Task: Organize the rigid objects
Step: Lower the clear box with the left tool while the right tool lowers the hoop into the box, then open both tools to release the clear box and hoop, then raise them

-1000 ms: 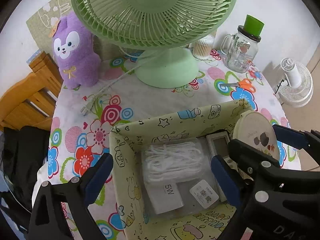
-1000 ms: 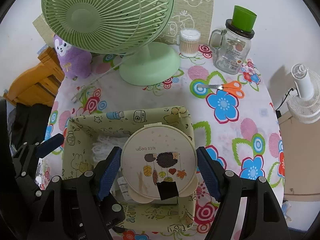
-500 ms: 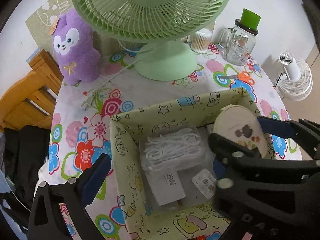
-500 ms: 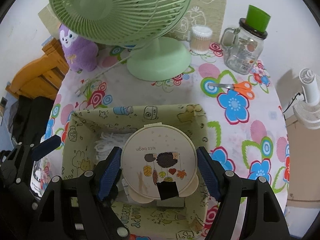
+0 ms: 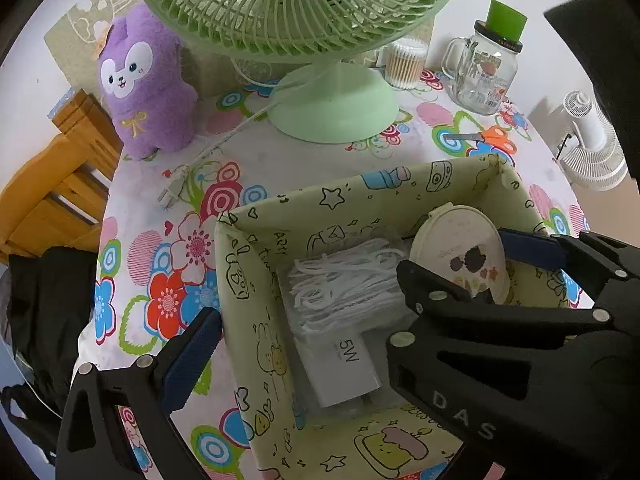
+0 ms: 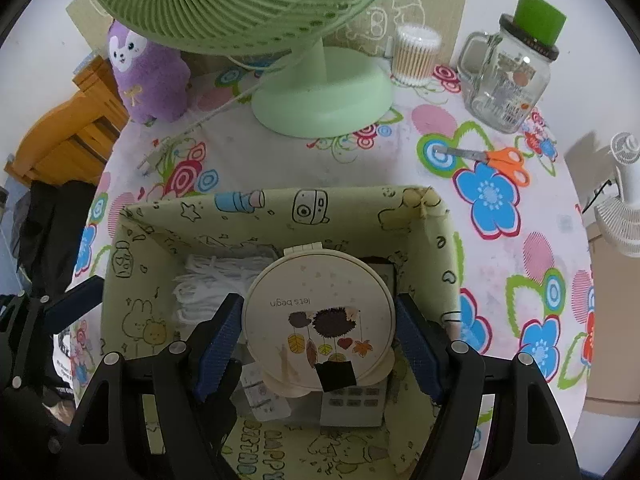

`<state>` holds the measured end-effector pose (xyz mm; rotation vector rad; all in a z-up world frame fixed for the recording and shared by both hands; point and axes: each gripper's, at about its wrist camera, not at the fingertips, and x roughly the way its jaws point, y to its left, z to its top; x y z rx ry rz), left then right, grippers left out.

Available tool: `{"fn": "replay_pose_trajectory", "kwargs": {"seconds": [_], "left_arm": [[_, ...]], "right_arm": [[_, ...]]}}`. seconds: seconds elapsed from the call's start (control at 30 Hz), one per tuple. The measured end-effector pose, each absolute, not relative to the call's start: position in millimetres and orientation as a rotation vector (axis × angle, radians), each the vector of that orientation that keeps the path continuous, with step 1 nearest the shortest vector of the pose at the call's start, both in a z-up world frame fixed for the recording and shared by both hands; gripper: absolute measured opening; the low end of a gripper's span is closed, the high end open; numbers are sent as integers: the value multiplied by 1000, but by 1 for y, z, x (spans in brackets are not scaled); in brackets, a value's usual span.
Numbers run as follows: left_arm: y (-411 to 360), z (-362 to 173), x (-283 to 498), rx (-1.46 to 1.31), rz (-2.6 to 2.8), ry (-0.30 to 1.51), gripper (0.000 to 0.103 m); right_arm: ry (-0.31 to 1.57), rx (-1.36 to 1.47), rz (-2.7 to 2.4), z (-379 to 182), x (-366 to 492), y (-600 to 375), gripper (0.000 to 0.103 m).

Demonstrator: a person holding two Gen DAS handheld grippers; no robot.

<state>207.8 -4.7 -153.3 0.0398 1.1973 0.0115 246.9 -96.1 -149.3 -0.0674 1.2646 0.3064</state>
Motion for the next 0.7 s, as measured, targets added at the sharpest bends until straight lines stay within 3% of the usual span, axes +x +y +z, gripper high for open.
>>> {"fn": "replay_pose_trajectory", "kwargs": {"seconds": [0.2,0.7], "left_arm": [[-4,-156,208,39,2,1210,103],[-13,-130,190,37,0,1170,103]], "right_arm": [[1256,-69,324,-149,246,-90,91],[1183,-52,314,-108,220,-115,98]]}}
